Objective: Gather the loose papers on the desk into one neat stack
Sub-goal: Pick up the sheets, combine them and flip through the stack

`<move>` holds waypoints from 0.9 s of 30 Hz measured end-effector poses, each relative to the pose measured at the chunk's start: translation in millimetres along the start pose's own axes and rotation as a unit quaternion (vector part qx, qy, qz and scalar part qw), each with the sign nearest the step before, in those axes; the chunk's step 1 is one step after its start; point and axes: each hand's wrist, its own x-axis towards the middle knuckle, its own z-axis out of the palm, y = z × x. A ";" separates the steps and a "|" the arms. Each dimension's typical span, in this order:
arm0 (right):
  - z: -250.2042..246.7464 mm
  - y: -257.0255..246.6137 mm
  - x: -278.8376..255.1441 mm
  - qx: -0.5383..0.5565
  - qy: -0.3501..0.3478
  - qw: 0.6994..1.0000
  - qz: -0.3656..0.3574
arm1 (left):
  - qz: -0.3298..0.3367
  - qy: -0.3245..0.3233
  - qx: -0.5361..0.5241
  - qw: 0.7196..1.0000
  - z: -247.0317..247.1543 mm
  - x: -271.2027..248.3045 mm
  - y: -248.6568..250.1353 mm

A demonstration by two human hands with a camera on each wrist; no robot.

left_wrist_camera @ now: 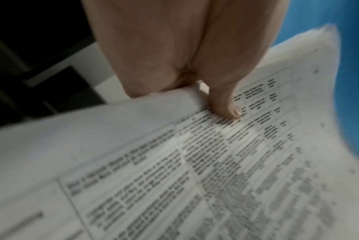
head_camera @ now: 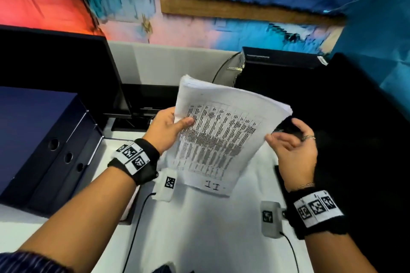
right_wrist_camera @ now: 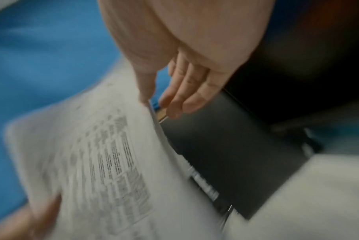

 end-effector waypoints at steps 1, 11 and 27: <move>5.1 4.0 -1.3 0.073 -0.024 0.996 0.034 | -0.015 -0.013 -0.045 0.999 1.1 -1.7 -2.6; 35.2 18.0 -24.8 0.062 -0.019 0.997 0.031 | 0.014 0.108 -0.037 0.993 52.3 -28.6 -24.3; 33.7 48.9 -20.8 -0.186 -0.056 0.980 0.034 | 0.085 0.171 0.140 0.972 34.8 -17.3 4.6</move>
